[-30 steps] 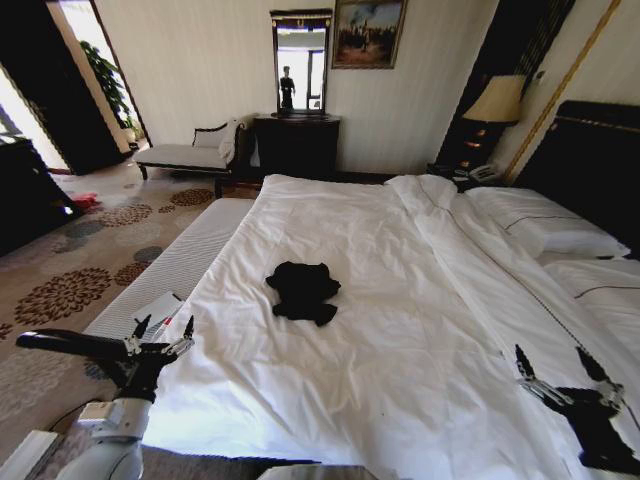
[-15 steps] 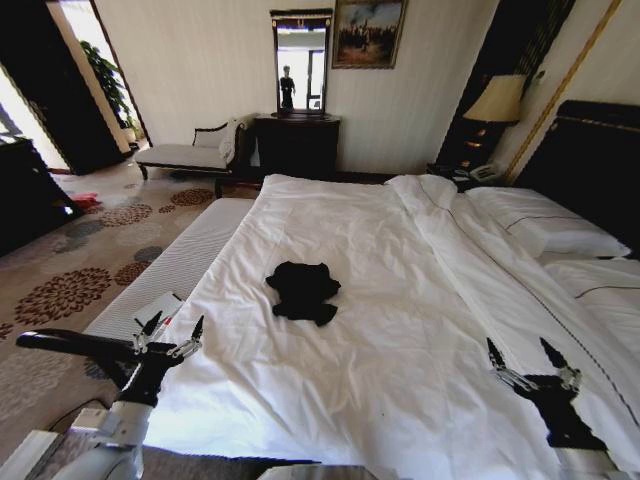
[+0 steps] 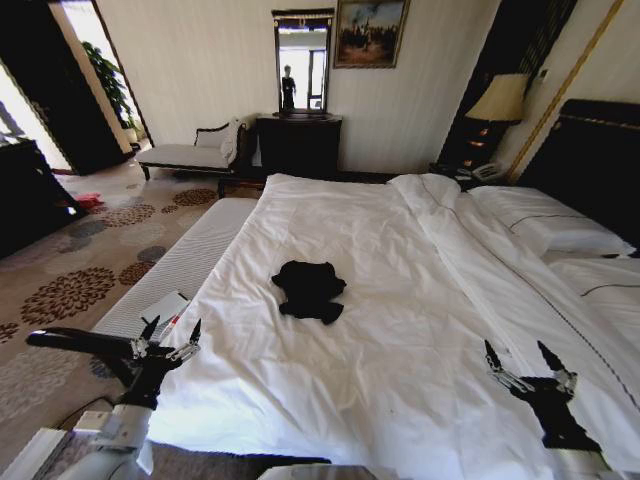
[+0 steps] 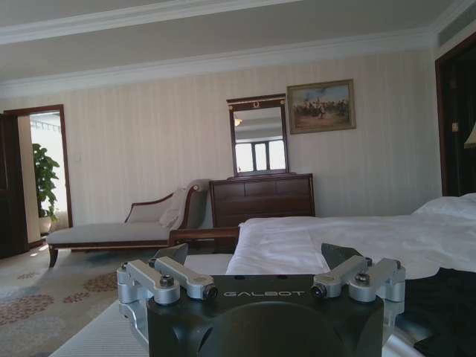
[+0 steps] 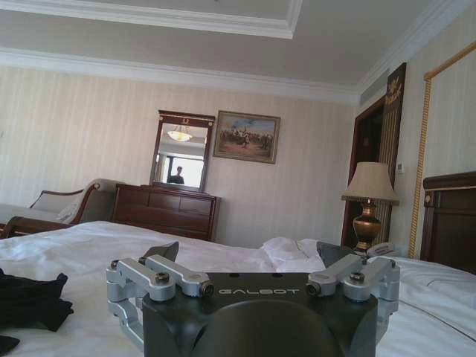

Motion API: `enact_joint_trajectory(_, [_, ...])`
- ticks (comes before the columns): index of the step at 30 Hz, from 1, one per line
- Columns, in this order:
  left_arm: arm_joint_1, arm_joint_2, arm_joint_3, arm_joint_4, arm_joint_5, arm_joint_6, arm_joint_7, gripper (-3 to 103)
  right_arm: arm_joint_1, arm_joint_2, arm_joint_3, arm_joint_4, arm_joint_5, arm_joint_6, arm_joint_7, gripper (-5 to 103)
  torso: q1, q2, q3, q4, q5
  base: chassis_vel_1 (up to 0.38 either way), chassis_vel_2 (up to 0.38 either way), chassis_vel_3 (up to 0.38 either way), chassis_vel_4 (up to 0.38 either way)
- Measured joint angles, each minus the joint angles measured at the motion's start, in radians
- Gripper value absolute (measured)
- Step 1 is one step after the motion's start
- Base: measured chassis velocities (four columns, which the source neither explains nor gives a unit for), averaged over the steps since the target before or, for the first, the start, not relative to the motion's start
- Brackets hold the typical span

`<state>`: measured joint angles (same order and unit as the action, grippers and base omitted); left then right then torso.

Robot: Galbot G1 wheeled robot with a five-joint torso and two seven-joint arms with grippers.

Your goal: Fold the clothes on the bed.

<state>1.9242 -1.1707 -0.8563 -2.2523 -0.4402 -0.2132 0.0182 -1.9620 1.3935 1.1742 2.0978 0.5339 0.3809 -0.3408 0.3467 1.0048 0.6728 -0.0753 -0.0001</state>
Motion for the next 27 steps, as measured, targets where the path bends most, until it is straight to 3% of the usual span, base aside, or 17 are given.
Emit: enact_joint_trajectory(27, [0.000, -0.011, -0.002, 0.005, -0.005, -0.004, -0.002, 100, 0.003, 0.012, -0.003, -0.014, -0.013, 0.012, 0.007, 100, 0.000, 0.000, 0.000, 0.0000, -0.0001, 0.076, 0.108, -0.078, -0.114])
